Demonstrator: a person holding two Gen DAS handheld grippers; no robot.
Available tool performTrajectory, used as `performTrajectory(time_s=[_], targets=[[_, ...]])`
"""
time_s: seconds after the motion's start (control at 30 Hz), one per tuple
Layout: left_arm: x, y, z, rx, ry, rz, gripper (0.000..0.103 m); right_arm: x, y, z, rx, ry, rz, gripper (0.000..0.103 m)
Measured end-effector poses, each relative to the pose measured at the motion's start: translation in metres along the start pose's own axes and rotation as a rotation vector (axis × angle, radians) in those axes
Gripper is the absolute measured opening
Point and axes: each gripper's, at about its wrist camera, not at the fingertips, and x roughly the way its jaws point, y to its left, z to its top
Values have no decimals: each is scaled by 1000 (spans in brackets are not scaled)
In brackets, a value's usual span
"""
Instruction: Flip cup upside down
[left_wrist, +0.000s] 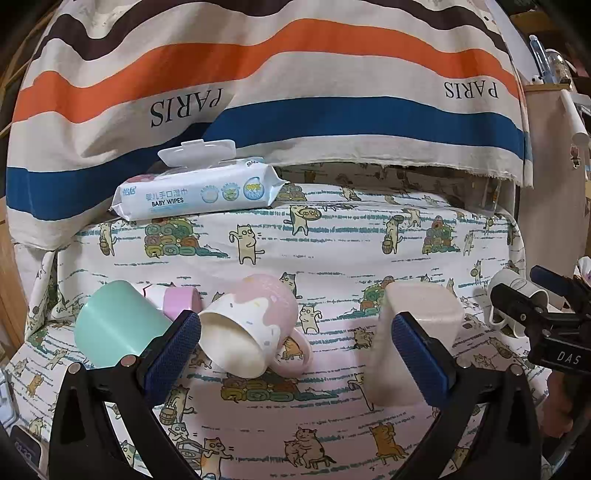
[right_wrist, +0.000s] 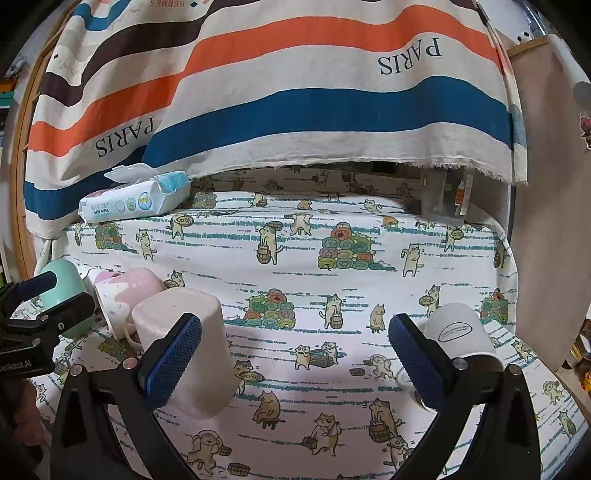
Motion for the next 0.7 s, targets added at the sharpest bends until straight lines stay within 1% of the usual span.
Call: performTrajectory(time_s=[0.7], targets=[[2,2,0,4,5,16,103,-1,1,1,-2,1,-1,102]])
